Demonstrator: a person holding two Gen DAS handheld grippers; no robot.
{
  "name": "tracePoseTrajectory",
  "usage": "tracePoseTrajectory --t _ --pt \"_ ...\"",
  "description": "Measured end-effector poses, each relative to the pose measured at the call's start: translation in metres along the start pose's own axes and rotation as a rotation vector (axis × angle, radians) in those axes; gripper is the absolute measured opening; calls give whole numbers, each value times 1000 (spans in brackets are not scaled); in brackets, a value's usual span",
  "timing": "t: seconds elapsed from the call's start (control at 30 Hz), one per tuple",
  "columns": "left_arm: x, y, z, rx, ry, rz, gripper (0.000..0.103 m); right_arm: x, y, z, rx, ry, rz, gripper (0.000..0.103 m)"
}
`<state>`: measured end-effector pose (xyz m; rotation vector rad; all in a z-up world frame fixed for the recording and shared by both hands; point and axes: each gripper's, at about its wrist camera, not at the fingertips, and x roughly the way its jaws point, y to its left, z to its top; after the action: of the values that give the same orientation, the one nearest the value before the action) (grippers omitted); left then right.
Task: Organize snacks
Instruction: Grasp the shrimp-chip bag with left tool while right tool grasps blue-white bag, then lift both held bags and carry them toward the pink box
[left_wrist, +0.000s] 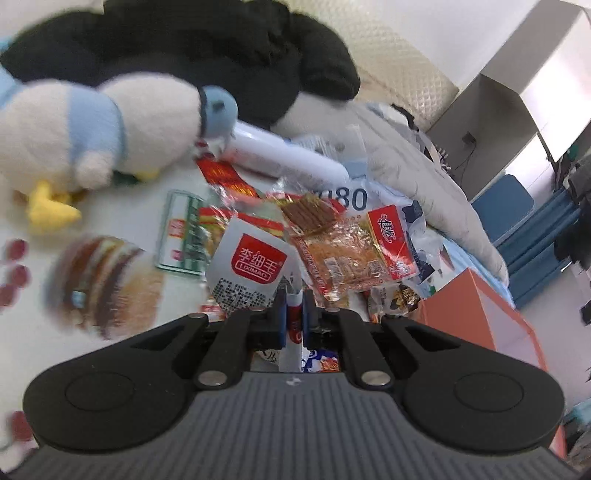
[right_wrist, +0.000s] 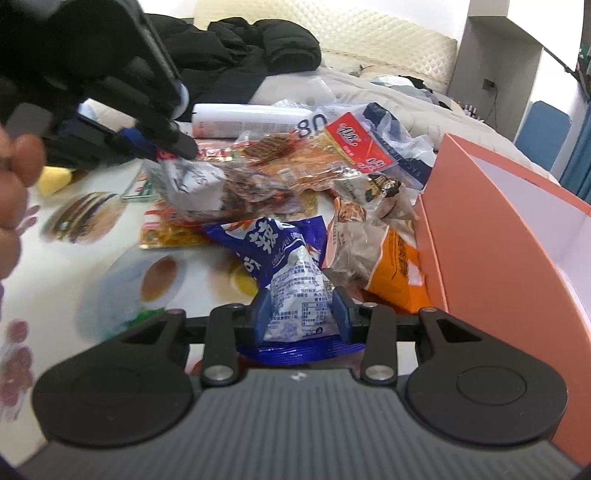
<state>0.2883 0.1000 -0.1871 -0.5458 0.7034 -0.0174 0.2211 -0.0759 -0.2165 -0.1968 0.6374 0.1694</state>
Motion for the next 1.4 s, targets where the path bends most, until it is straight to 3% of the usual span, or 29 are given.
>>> tracePoseTrajectory --t 0.37,0.6,1.03,1.07,1.13,1.17,1.2,1.23,1.3,1.4 --pt "-85 25 -50 4 -95 138 8 -44 -2 -23 -53 22 89 37" --pt "-113 35 -84 44 -15 186 8 -73 -13 -41 -70 37 133 37" --pt "-138 23 -134 75 143 77 12 -109 -28 -65 -71 44 179 37" --pt "-137 21 -135 81 177 64 16 -111 -30 -66 -65 45 184 37" --pt "-139 19 -137 90 208 48 33 -113 -33 -66 -53 46 194 37" --pt "-140 19 -139 100 221 49 52 -115 -34 -66 -53 38 200 36" --pt "-140 19 -139 109 229 44 63 -115 -35 -66 -53 37 207 37" --pt "-142 19 -140 117 233 36 66 -115 -37 -66 -46 39 216 39" --pt "-143 20 -141 141 251 29 76 -115 -39 -65 -22 37 235 60" --pt "-147 18 -139 196 266 37 78 -119 -39 -64 -28 -3 259 67"
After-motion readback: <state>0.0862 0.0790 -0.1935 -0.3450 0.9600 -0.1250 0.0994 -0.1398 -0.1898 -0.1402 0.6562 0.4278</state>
